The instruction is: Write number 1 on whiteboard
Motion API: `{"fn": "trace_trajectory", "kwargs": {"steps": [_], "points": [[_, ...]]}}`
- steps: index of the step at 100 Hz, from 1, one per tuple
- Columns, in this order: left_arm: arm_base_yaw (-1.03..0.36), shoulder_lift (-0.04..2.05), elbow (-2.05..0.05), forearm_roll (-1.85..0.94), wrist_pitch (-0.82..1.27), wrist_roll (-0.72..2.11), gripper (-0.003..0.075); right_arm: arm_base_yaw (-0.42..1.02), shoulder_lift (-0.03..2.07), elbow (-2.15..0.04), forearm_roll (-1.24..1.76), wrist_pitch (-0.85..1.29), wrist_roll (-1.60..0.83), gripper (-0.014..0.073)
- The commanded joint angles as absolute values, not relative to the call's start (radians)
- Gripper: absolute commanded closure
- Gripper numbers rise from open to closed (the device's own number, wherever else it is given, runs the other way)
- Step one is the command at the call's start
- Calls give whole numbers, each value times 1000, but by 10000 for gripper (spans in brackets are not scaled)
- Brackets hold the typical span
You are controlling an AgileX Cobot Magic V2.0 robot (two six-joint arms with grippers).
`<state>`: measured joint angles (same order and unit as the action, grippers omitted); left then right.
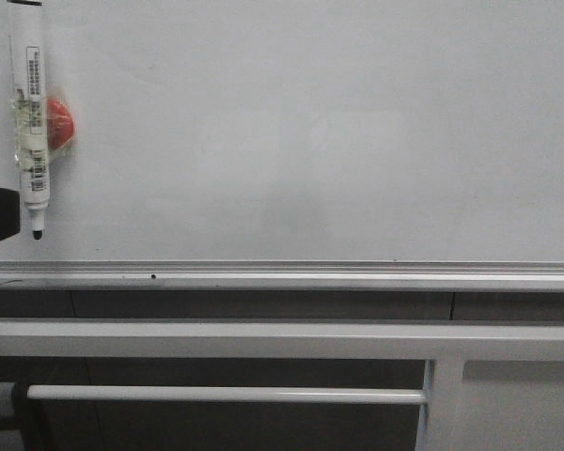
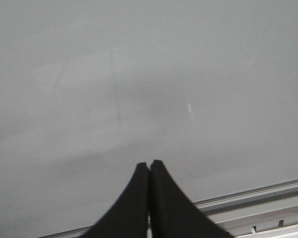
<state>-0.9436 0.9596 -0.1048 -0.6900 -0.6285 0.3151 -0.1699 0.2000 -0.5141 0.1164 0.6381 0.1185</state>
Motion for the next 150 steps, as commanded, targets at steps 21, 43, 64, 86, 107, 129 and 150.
{"fn": "trace_trajectory", "kwargs": {"steps": [21, 43, 64, 86, 107, 129, 150], "points": [[-990, 1131, -138, -645, -952, 275, 259, -169, 221, -539, 121, 558, 106, 657], [-990, 1212, -138, -592, -1093, 209, 271, -169, 221, -539, 121, 558, 106, 657], [-990, 1278, -151, -571, -1139, 159, 282, -169, 221, -539, 121, 558, 106, 657], [-990, 1323, -159, -559, -1163, 116, 282, -169, 221, -539, 121, 558, 106, 657], [-990, 1323, -159, -568, -1162, 101, 288, -169, 221, -539, 121, 558, 106, 657], [-990, 1323, -159, -579, -1154, 101, 627, -169, 221, -539, 121, 558, 106, 657], [-990, 1323, -155, -546, -1132, 101, 741, -169, 221, -539, 121, 552, 106, 657]]}}
